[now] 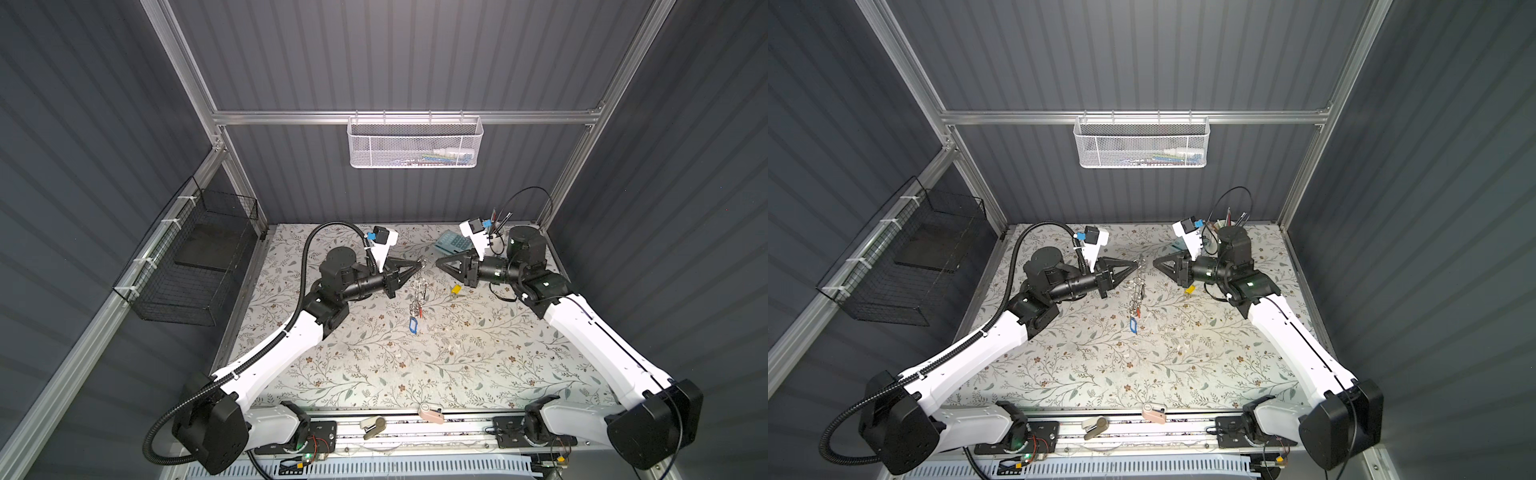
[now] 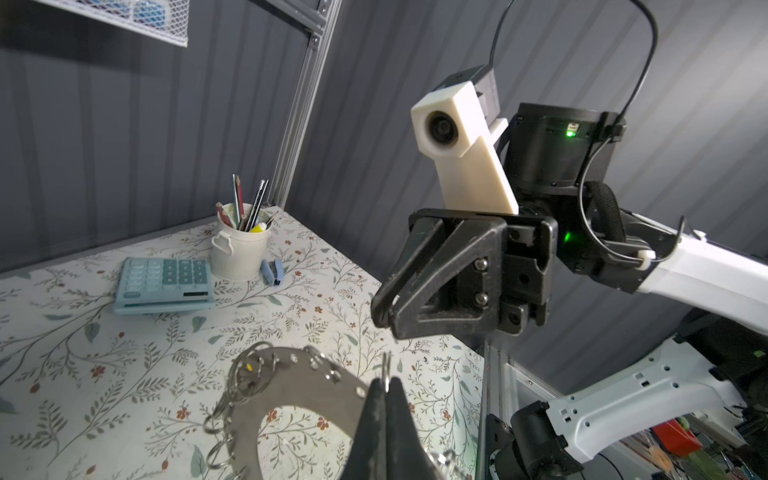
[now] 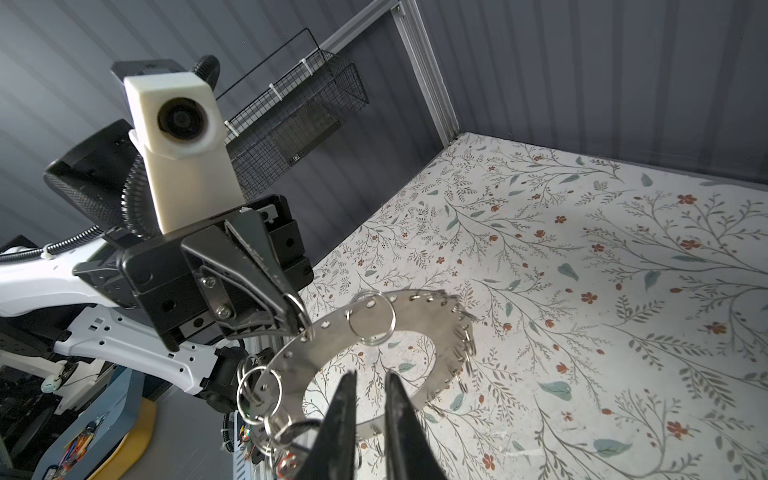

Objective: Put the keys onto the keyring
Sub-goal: 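Open and withdraw the right gripper while the left gripper holds the disc, then move the right gripper over the yellow-tagged key and grasp it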

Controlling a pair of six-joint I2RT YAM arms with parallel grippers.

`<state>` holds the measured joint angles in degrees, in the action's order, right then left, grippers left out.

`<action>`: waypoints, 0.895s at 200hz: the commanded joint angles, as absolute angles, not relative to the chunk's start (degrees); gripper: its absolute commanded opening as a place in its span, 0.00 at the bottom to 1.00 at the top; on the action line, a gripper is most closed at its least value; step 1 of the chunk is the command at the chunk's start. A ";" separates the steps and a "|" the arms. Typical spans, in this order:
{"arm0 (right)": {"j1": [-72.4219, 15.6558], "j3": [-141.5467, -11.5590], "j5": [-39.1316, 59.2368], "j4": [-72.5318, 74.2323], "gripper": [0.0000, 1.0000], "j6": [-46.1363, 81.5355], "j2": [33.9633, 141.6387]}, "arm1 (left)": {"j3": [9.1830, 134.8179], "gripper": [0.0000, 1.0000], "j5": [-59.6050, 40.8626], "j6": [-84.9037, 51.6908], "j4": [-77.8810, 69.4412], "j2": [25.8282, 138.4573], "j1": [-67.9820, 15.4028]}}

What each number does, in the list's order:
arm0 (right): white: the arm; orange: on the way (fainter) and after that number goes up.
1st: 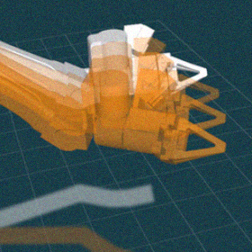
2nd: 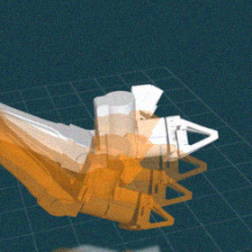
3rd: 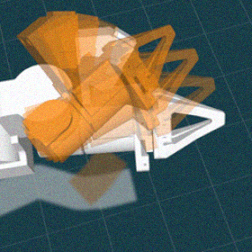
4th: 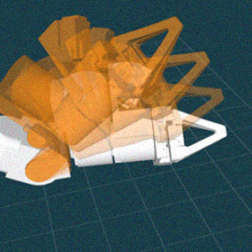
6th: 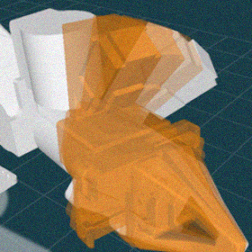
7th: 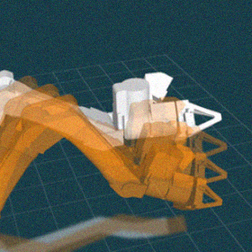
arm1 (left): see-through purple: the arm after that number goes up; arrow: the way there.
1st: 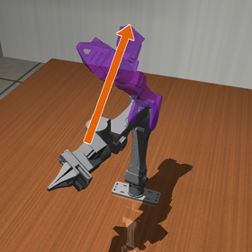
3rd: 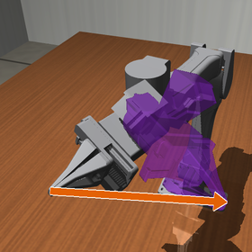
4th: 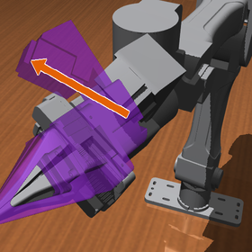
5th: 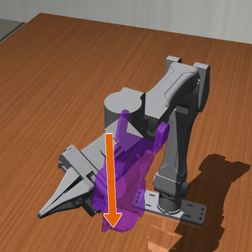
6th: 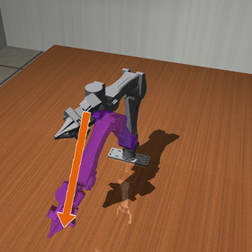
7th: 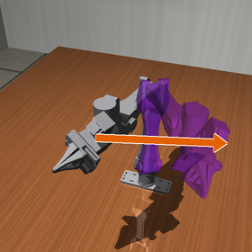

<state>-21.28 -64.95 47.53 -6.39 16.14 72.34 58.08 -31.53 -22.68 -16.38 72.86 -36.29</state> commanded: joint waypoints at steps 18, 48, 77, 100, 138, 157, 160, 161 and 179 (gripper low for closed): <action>-22.46 -67.22 47.88 -5.25 0.16 17.14 74.56 | 61.05 0.00 -28.89 -21.07 -12.80 71.63 -37.20; -22.63 -67.64 48.16 -5.18 0.16 17.18 75.39 | 61.61 0.00 -28.35 -20.33 -11.45 71.72 -37.58; -22.58 -67.71 46.99 -5.74 0.18 16.64 75.72 | 61.54 0.00 -28.05 -19.80 -11.08 71.72 -37.70; -21.47 -67.61 42.12 -8.92 0.25 16.30 76.03 | 61.06 0.00 -27.02 -19.22 -10.53 71.88 -37.70; -14.48 -63.85 24.76 -16.52 0.37 19.90 73.84 | 59.23 0.00 -23.06 -17.03 -8.37 70.98 -37.67; -11.46 -61.44 15.81 -19.72 0.42 21.57 73.17 | 58.51 0.00 -21.52 -16.58 -8.09 70.73 -37.71; -11.21 -61.18 14.59 -20.30 0.42 21.61 73.20 | 58.41 0.00 -21.43 -16.61 -8.09 70.75 -37.71; -11.21 -61.18 14.59 -20.30 0.42 21.61 73.20 | 58.38 0.00 -21.35 -16.61 -8.04 70.75 -37.71; -10.46 -59.83 10.26 -21.97 0.47 21.58 74.58 | 58.66 0.00 -20.86 -16.99 -7.22 71.40 -37.70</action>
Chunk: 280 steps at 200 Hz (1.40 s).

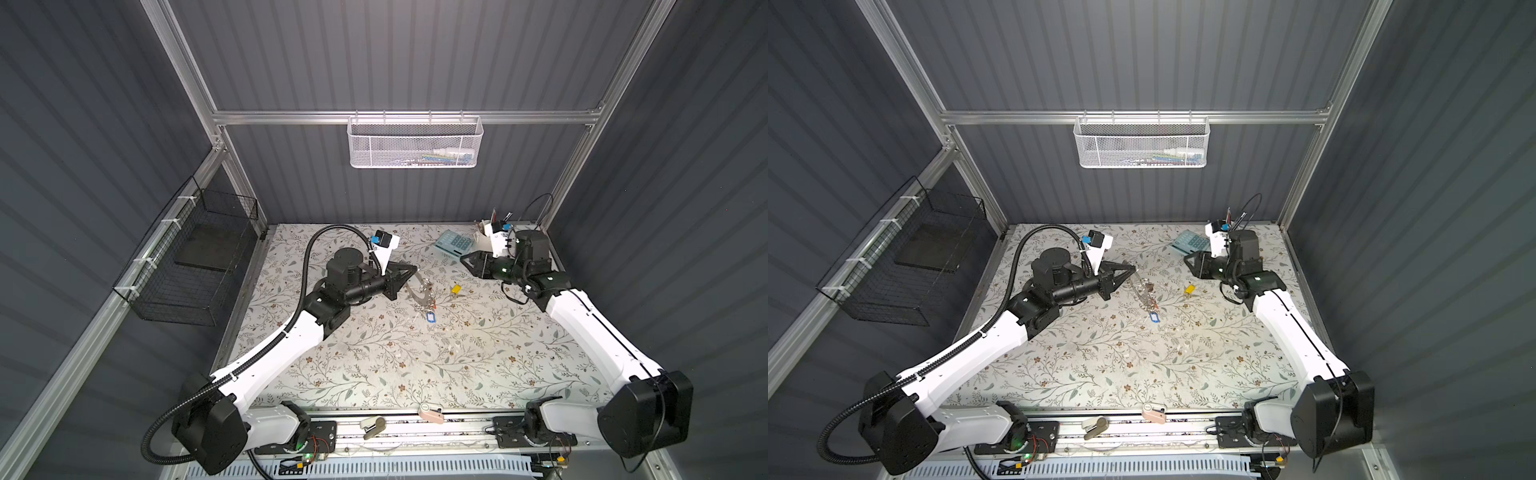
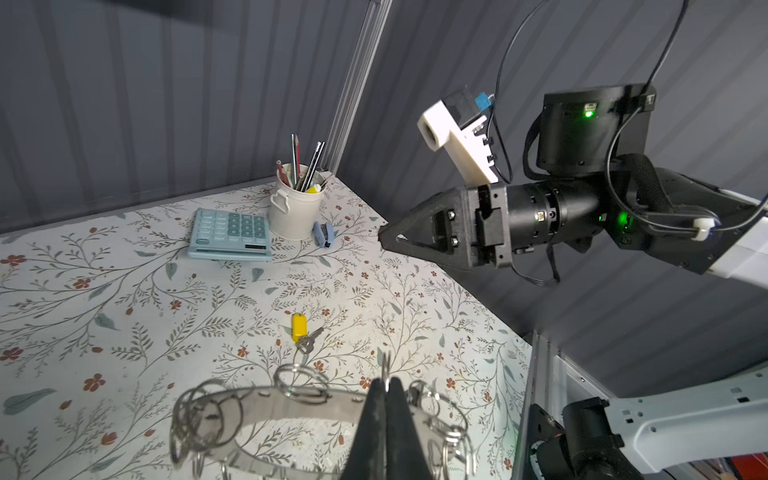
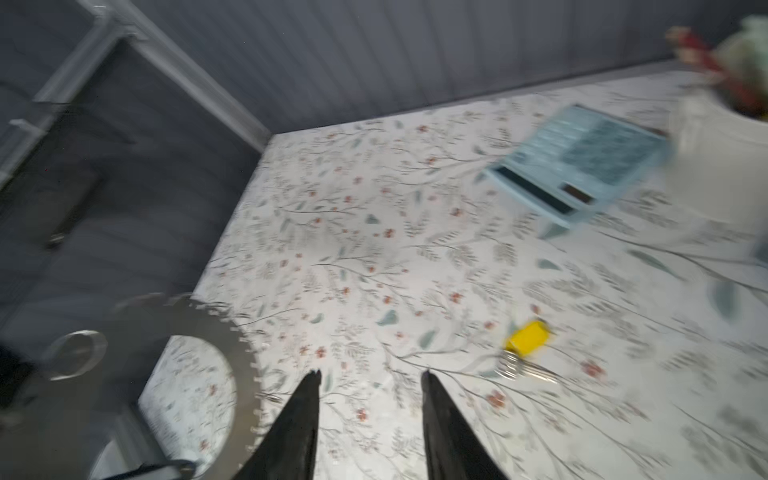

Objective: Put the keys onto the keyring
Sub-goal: 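Move the right gripper over the yellow-tagged key and grasp it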

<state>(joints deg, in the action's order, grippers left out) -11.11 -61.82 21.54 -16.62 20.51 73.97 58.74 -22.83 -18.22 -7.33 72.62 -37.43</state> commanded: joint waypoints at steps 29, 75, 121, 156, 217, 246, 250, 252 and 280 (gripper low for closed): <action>-10.94 -60.70 7.09 -26.34 0.47 20.47 80.88 | 58.19 0.00 -19.32 -18.09 -5.98 72.42 -37.69; -14.10 -64.42 8.79 -26.08 0.47 24.70 92.56 | 57.12 0.00 -19.53 -18.72 -6.00 73.28 -37.71; -15.16 -66.16 9.79 -23.69 0.42 29.82 99.86 | 55.81 0.00 -19.78 -18.94 -6.05 73.57 -37.69; -15.21 -67.46 10.43 -23.41 0.37 31.61 103.27 | 54.91 0.00 -20.26 -18.92 -6.93 73.39 -37.71; -15.12 -69.22 10.72 -22.84 0.33 33.29 106.81 | 54.10 0.00 -20.19 -18.48 -7.23 72.29 -37.71; -15.12 -69.98 10.63 -22.59 0.32 33.60 108.02 | 53.81 0.00 -19.96 -18.37 -7.21 72.17 -37.66; -15.12 -70.11 10.63 -22.59 0.31 33.66 108.24 | 53.84 0.00 -20.03 -18.39 -7.21 72.16 -37.70; -15.12 -70.19 10.61 -22.59 0.31 33.66 108.38 | 53.80 0.00 -20.04 -18.37 -7.25 72.16 -37.66; -15.03 -70.72 10.48 -22.59 0.28 33.95 109.43 | 53.80 0.00 -20.06 -18.25 -7.29 72.03 -37.71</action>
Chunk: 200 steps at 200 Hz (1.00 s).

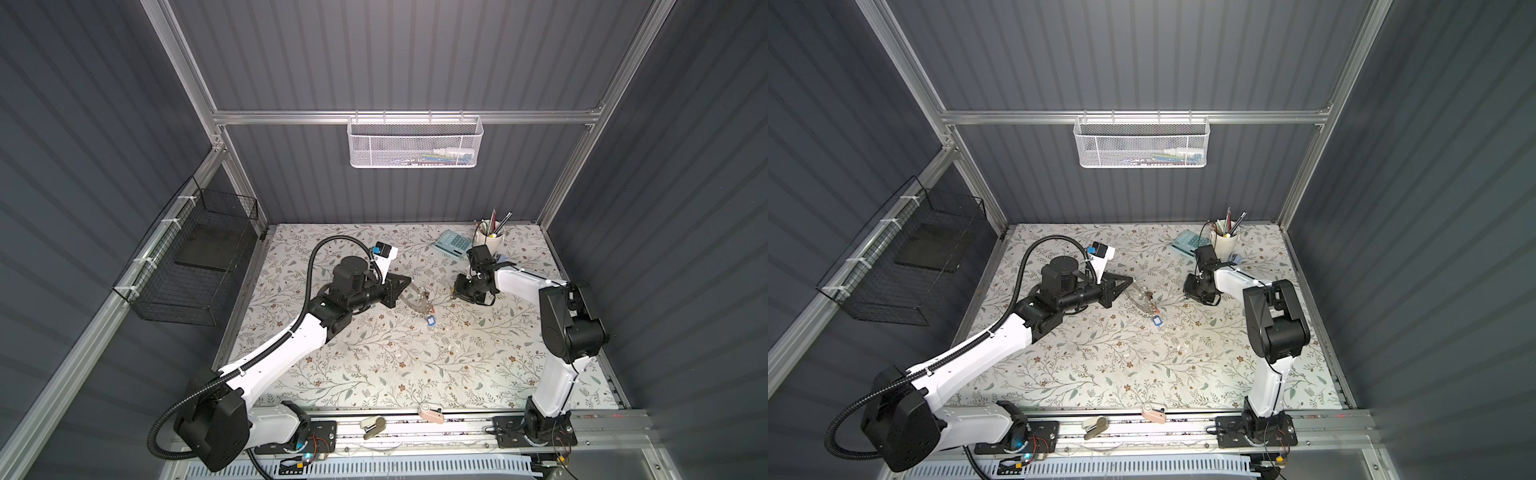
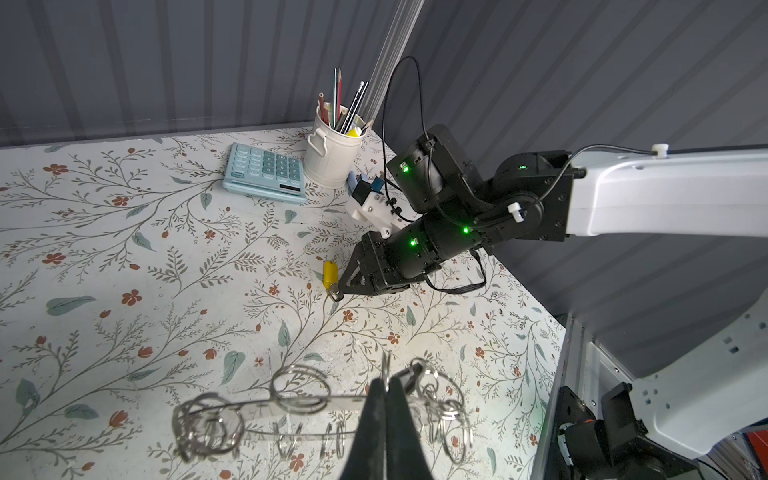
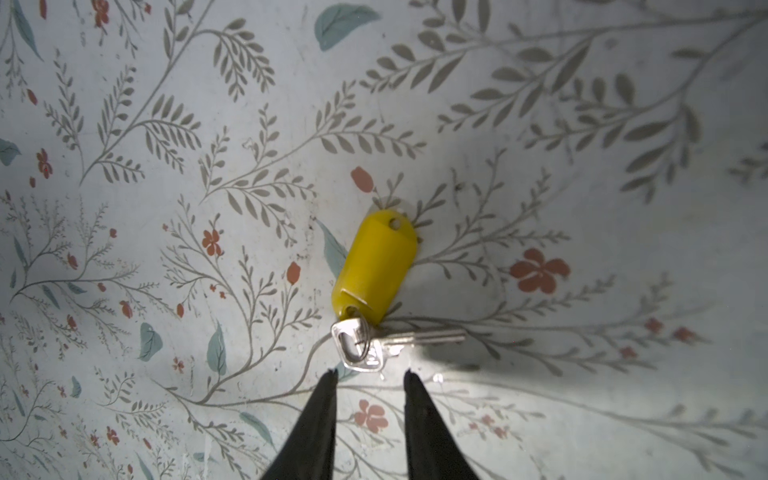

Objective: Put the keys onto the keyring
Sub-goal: 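Move the right gripper over the yellow-tagged key and grasp it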

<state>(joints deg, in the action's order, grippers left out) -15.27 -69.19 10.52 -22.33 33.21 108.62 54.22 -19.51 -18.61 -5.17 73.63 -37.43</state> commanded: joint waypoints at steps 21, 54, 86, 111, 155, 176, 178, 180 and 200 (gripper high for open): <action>-15.03 -70.74 10.55 -20.97 0.26 34.10 109.75 | 53.70 0.00 -19.95 -18.11 -7.29 71.98 -37.71; -15.03 -71.32 10.97 -20.83 0.23 34.11 110.62 | 53.53 0.00 -19.94 -18.12 -7.29 71.85 -37.67; -15.02 -71.63 10.99 -20.59 0.22 34.10 111.17 | 53.48 0.00 -19.71 -18.02 -7.36 71.72 -37.71; -15.03 -71.64 11.27 -20.48 0.22 34.26 111.53 | 53.48 0.00 -19.69 -17.91 -7.29 71.83 -37.70; -15.02 -71.30 11.95 -19.78 0.21 34.61 111.88 | 53.43 0.00 -19.63 -17.79 -7.29 71.76 -37.66; -15.03 -71.50 11.95 -19.69 0.18 34.61 112.05 | 53.42 0.00 -19.60 -17.93 -7.42 71.82 -37.69; -15.03 -71.48 11.95 -19.69 0.18 34.62 112.05 | 53.41 0.00 -19.56 -17.91 -7.39 71.83 -37.68; -15.03 -71.52 11.95 -19.62 0.18 34.55 112.02 | 53.43 0.00 -19.59 -17.88 -7.38 71.88 -37.70; -15.03 -71.59 11.95 -19.65 0.16 34.60 112.17 | 53.44 0.00 -19.69 -17.92 -7.49 71.89 -37.65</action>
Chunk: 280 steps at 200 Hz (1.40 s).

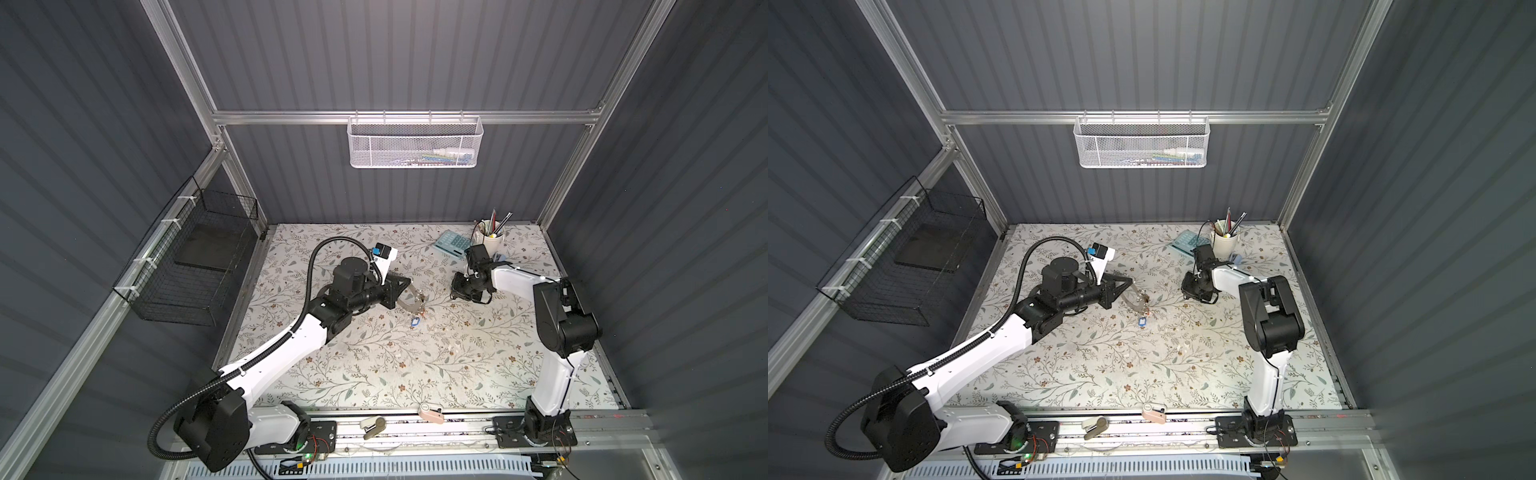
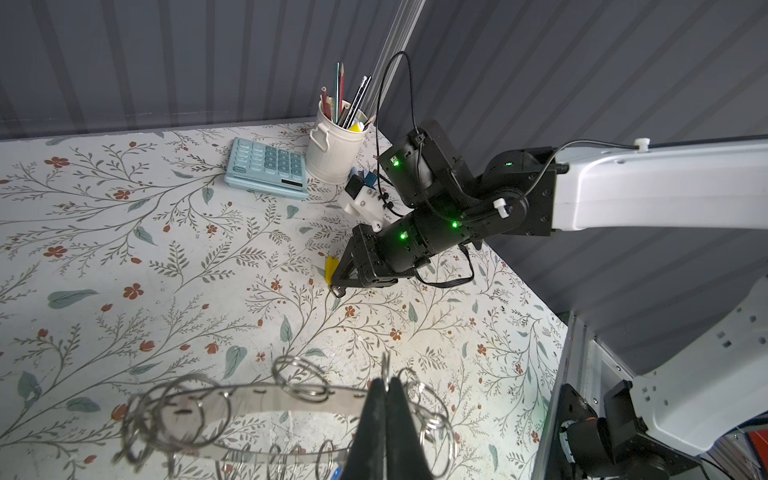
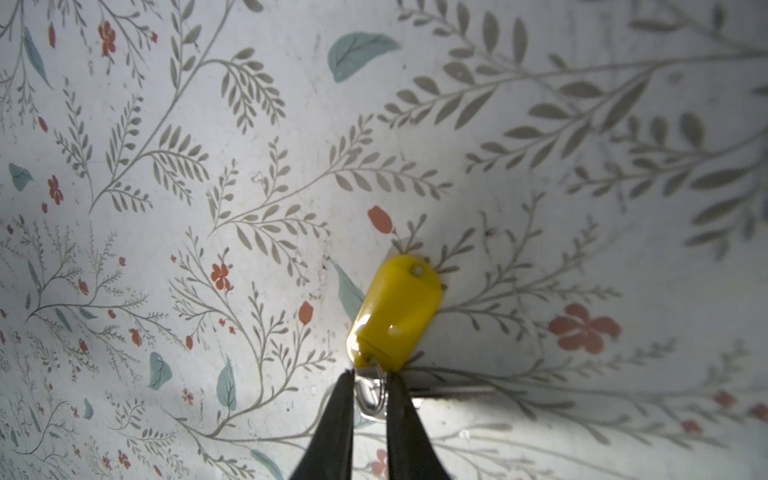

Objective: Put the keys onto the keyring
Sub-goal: 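Move the right gripper over the yellow-tagged key and grasp it, then lift the yellow-tagged key with the right gripper toward the held disc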

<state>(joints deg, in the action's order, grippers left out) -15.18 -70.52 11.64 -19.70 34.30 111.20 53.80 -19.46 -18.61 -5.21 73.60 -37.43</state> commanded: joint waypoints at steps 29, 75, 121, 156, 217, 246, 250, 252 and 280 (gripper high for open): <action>-15.03 -71.49 11.89 -19.64 0.12 34.57 112.15 | 53.36 0.00 -19.76 -17.86 -7.49 71.98 -37.70; -15.03 -71.43 11.69 -19.45 0.07 34.72 112.19 | 53.25 0.00 -19.69 -17.86 -7.56 72.15 -37.66; -15.03 -68.67 13.55 -16.00 0.00 34.20 107.57 | 53.80 0.00 -19.33 -16.66 -6.04 72.33 -37.68; -14.99 -62.15 18.34 -10.07 0.00 32.11 98.15 | 54.81 0.00 -19.33 -14.46 -4.42 72.19 -37.66; -15.02 -50.96 32.29 2.29 0.00 27.40 78.24 | 56.83 0.00 -21.25 -11.05 -2.97 72.67 -37.68; -15.03 -46.58 41.27 12.33 0.00 28.39 71.63 | 58.32 0.00 -23.56 -9.67 -2.72 73.03 -37.66; -15.03 -46.07 42.35 13.73 0.00 28.78 70.97 | 58.35 0.00 -23.86 -9.39 -2.59 72.97 -37.70; -15.03 -45.88 42.76 14.42 0.00 28.99 70.67 | 58.47 0.00 -24.03 -9.27 -2.52 73.11 -37.70; -15.24 -45.50 49.56 19.06 0.00 30.93 68.02 | 60.05 0.00 -25.97 -5.57 -0.60 73.54 -37.70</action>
